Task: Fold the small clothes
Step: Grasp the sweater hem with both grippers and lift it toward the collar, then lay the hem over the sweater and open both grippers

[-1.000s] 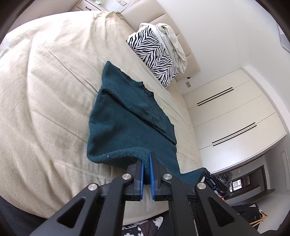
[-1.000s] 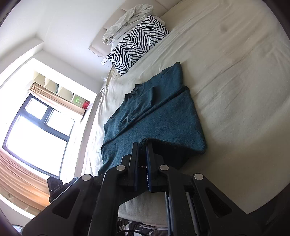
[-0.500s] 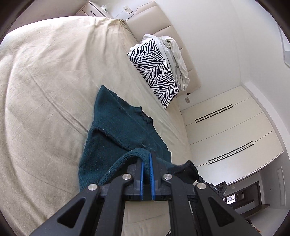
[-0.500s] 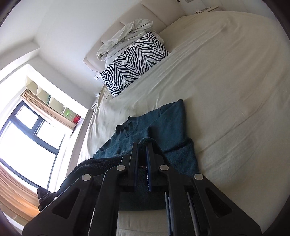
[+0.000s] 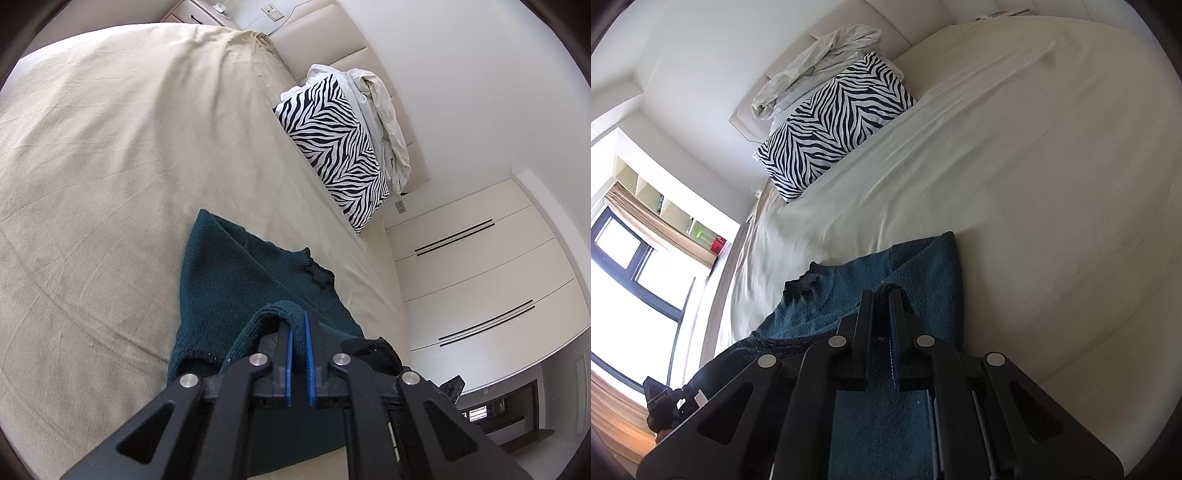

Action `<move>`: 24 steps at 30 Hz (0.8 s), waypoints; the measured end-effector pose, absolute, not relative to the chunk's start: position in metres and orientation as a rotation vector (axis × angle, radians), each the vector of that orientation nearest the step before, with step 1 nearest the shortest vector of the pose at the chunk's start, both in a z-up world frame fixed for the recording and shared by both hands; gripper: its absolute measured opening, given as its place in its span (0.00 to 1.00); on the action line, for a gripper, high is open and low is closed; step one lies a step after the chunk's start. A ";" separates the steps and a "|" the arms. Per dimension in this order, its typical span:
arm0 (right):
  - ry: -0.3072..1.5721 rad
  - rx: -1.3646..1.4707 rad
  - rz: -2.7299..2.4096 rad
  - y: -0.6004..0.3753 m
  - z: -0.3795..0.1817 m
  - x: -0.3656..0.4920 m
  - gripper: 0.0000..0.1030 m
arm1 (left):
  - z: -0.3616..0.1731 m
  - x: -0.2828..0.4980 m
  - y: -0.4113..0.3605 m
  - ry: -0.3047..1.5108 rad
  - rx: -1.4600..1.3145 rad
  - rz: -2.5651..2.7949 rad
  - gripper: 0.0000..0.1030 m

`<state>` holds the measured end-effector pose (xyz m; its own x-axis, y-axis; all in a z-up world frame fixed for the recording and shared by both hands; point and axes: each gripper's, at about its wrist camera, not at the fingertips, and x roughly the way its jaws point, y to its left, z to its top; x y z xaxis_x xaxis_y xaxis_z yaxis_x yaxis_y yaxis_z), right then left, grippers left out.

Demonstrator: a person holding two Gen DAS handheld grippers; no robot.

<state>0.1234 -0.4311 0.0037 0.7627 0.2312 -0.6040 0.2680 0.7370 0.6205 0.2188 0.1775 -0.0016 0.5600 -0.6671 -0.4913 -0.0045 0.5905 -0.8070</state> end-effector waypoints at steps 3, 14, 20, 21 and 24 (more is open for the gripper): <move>0.731 0.757 -0.039 -0.435 -0.003 0.148 0.06 | -0.013 0.244 0.176 0.921 -0.873 -0.437 0.07; 0.791 0.733 -0.161 -0.453 -0.050 0.221 0.08 | -0.057 0.306 0.162 0.997 -0.832 -0.359 0.14; 0.778 0.693 -0.182 -0.454 -0.057 0.200 0.41 | -0.063 0.289 0.172 0.975 -0.856 -0.333 0.70; 0.781 0.688 -0.169 -0.451 -0.057 0.193 0.43 | -0.061 0.284 0.175 0.964 -0.858 -0.332 0.70; 0.803 0.622 -0.127 -0.435 -0.054 0.173 0.43 | -0.051 0.267 0.178 0.933 -0.806 -0.330 0.70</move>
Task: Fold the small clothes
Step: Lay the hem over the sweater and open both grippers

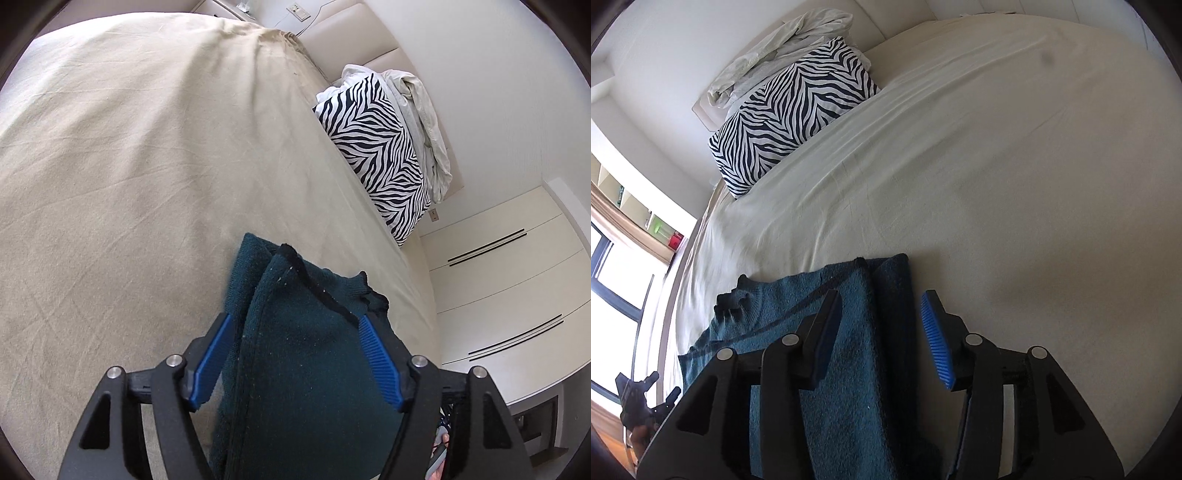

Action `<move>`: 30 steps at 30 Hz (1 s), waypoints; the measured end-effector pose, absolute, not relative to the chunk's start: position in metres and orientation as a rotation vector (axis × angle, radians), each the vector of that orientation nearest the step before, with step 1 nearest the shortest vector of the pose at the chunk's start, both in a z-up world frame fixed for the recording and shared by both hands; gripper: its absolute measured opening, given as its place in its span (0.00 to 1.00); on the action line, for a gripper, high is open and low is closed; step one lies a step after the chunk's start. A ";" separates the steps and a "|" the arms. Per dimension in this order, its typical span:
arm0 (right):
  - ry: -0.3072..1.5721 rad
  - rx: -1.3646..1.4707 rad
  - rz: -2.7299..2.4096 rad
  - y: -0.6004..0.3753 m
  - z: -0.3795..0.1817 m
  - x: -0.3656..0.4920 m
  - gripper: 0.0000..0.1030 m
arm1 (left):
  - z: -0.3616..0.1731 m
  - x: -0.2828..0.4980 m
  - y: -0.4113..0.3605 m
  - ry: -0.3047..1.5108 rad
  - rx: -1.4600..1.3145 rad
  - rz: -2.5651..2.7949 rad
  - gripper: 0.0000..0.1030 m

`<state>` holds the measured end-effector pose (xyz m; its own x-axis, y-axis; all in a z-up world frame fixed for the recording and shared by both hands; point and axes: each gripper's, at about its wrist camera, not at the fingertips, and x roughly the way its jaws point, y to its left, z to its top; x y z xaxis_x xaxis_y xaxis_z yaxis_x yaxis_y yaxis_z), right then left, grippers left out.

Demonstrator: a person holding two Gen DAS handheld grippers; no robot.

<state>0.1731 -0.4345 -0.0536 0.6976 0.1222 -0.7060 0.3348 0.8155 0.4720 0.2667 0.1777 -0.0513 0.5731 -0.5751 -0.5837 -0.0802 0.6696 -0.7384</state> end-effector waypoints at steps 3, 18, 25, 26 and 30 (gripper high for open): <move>0.818 0.527 -0.097 -0.413 -0.049 0.158 0.43 | -0.052 0.245 0.177 0.932 -0.754 -0.323 0.70; 0.903 0.412 -0.098 -0.384 -0.066 0.127 0.41 | -0.071 0.187 0.143 0.948 -0.486 -0.260 0.53; 0.904 0.371 -0.126 -0.379 -0.066 0.111 0.17 | -0.079 0.173 0.126 0.950 -0.394 -0.248 0.43; 0.908 0.357 -0.127 -0.379 -0.067 0.109 0.16 | -0.080 0.173 0.125 0.957 -0.388 -0.246 0.38; 0.897 0.383 -0.139 -0.384 -0.065 0.105 0.09 | -0.086 0.175 0.126 0.974 -0.383 -0.248 0.24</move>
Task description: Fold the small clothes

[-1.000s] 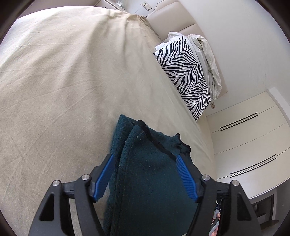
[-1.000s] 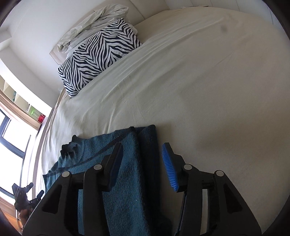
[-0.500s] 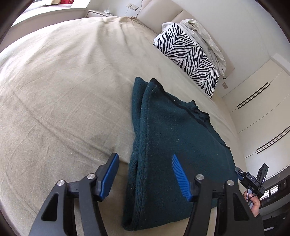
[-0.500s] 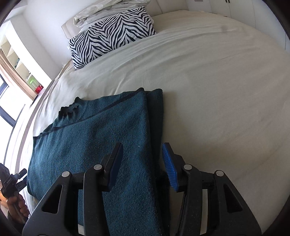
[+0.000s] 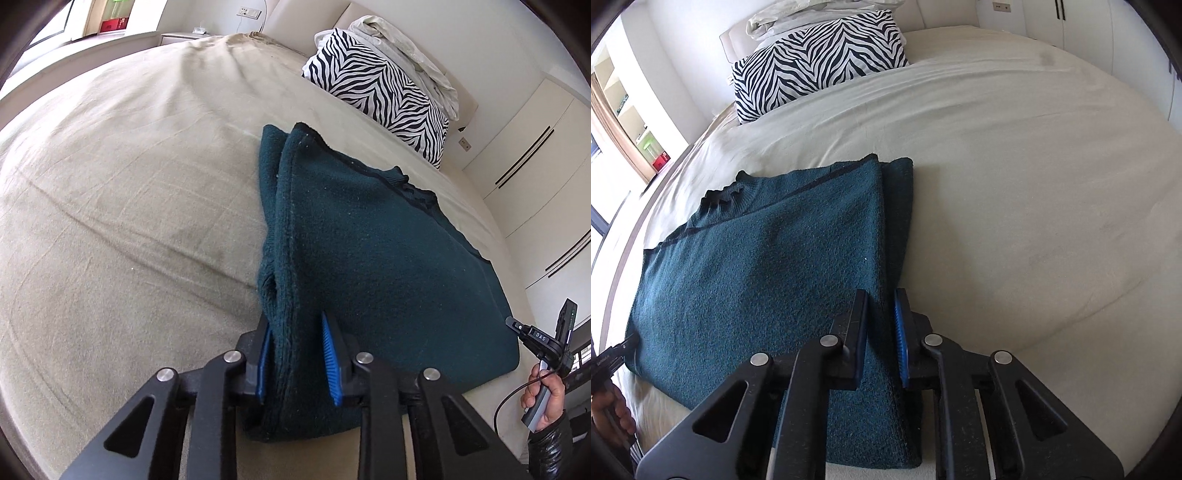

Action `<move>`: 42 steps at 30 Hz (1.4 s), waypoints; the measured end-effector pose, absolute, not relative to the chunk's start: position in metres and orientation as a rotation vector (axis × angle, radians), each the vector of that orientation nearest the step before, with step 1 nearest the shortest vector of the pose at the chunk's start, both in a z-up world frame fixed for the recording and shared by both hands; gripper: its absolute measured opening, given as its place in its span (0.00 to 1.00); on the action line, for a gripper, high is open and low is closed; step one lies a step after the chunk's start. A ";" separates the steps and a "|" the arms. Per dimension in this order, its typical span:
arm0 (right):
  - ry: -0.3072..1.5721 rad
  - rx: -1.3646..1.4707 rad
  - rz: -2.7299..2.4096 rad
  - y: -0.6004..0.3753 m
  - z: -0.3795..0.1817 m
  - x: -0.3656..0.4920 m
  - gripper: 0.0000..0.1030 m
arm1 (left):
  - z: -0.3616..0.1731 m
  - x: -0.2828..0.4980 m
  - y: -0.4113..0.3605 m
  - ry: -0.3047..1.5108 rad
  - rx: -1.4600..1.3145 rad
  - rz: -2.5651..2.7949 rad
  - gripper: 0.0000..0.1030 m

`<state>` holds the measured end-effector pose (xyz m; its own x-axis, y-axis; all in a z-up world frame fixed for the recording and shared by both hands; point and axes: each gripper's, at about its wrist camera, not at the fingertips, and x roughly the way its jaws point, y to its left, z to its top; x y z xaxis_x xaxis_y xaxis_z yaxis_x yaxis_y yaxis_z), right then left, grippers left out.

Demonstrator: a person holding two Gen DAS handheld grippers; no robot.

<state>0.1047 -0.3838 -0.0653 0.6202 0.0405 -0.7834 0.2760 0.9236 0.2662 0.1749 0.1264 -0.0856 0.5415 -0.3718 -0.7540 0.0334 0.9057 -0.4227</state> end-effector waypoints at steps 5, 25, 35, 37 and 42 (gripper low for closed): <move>0.890 0.438 -0.161 -0.390 -0.069 0.102 0.07 | -0.090 0.173 0.128 0.994 -0.385 -0.262 0.15; 0.800 0.525 0.085 -0.311 -0.026 0.084 0.13 | -0.089 0.157 0.111 0.954 -0.267 -0.178 0.18; 1.003 0.700 0.470 -0.174 -0.086 0.126 0.13 | -0.090 0.159 0.103 0.950 -0.212 -0.155 0.19; 1.037 0.749 0.446 -0.174 -0.103 0.128 0.13 | -0.090 0.159 0.103 0.949 -0.209 -0.155 0.19; 0.956 0.892 0.365 -0.223 -0.119 0.110 0.13 | -0.091 0.159 0.103 0.947 -0.206 -0.155 0.19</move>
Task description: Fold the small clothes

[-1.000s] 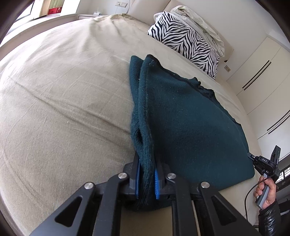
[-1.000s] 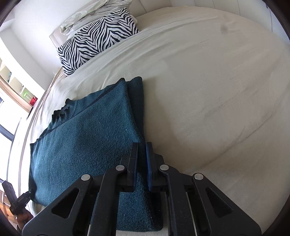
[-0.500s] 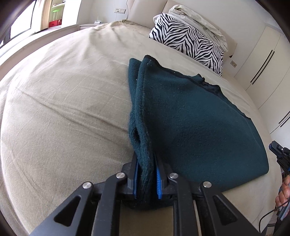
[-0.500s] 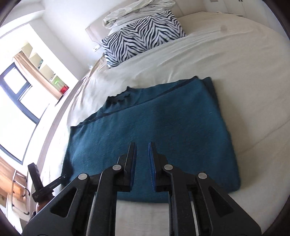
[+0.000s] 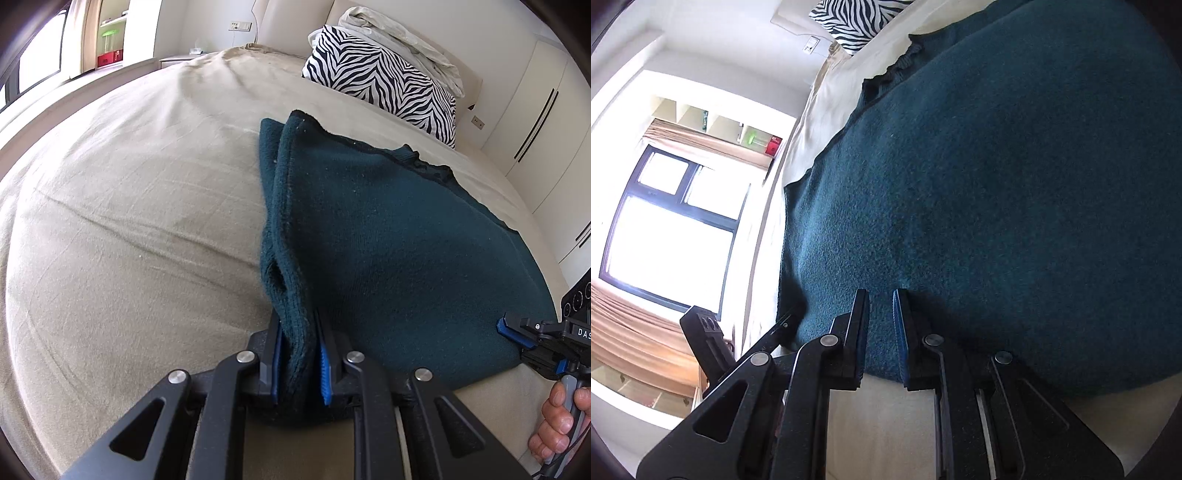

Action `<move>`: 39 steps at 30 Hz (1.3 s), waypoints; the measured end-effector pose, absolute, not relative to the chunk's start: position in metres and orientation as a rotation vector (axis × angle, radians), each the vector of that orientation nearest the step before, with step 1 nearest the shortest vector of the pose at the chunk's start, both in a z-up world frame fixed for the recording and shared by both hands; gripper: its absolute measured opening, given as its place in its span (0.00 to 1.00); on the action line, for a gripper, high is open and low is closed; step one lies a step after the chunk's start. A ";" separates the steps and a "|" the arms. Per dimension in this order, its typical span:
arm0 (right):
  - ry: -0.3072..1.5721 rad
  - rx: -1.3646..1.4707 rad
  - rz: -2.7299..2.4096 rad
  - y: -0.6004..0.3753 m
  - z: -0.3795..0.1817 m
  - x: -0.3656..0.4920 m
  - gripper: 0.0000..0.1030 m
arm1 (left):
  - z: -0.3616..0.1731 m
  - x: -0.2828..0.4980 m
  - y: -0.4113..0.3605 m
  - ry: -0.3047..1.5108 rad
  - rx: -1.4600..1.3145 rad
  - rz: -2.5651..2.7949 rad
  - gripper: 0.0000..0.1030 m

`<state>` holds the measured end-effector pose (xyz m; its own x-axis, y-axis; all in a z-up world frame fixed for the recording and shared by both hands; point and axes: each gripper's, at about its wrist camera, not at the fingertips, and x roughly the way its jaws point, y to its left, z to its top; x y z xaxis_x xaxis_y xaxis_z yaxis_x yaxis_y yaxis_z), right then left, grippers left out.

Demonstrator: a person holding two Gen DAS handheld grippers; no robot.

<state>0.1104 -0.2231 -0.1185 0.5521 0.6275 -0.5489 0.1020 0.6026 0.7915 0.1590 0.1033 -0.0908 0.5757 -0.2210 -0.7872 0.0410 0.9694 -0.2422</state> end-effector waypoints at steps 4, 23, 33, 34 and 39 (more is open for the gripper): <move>0.862 1.016 0.257 -0.290 -0.127 0.090 0.12 | -0.091 0.158 0.103 0.942 -0.200 -0.151 0.19; 0.687 1.106 0.166 -0.363 -0.141 0.047 0.12 | -0.046 0.154 -0.044 0.898 -0.222 -0.537 0.40; 0.663 1.102 0.206 -0.366 -0.146 0.041 0.12 | -0.087 0.161 -0.041 0.978 -0.258 -0.541 0.30; 0.662 1.099 0.206 -0.366 -0.146 0.041 0.12 | -0.087 0.161 -0.028 0.976 -0.277 -0.534 0.28; 0.662 1.091 0.205 -0.366 -0.146 0.040 0.12 | -0.091 0.152 0.039 0.970 -0.354 -0.450 0.19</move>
